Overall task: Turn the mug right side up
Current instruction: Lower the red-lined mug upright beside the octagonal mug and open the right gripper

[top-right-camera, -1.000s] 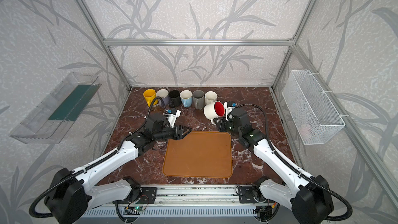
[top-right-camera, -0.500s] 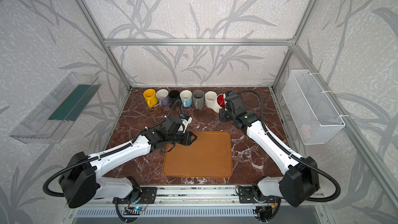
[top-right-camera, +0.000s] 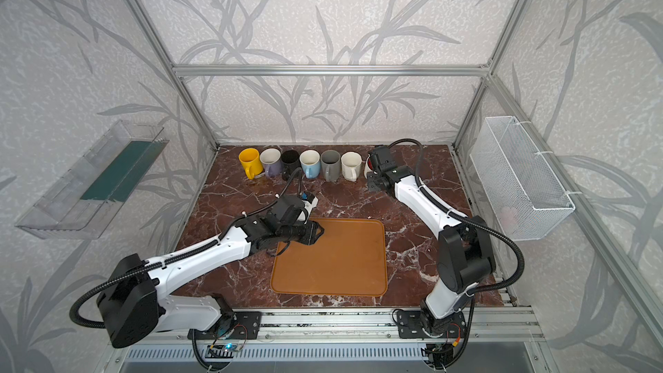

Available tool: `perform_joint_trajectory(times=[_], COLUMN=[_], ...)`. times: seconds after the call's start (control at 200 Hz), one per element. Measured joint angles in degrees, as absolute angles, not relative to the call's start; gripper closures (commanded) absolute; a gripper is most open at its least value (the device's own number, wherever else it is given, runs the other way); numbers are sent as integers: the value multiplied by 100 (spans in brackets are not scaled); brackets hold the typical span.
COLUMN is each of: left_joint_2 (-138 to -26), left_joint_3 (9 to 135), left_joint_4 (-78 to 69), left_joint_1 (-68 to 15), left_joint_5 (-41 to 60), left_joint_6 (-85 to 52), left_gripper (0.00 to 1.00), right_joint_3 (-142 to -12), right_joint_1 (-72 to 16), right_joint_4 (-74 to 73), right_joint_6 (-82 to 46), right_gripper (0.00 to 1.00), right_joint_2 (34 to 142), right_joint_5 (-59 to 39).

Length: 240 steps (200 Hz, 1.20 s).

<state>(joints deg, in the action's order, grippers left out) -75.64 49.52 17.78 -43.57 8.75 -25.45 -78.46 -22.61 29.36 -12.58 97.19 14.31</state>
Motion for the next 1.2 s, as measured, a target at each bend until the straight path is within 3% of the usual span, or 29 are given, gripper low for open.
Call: perform_joint_trajectory(times=[0.515, 1.2], left_joint_2=[-7279, -7170], left_joint_3=[4923, 4856], left_joint_4=[1970, 2110], left_joint_1=[-4383, -4390], left_joint_5=[652, 569], left_joint_6=[-2462, -2438], left_gripper=[54, 54], right_joint_3=[-8656, -9030], right_joint_1=[-1955, -1844], right_joint_4=[2685, 2506], right_joint_6=[-1055, -945], right_gripper=[100, 100], right_joint_2=[11295, 11970], right_joint_5=[1498, 1496])
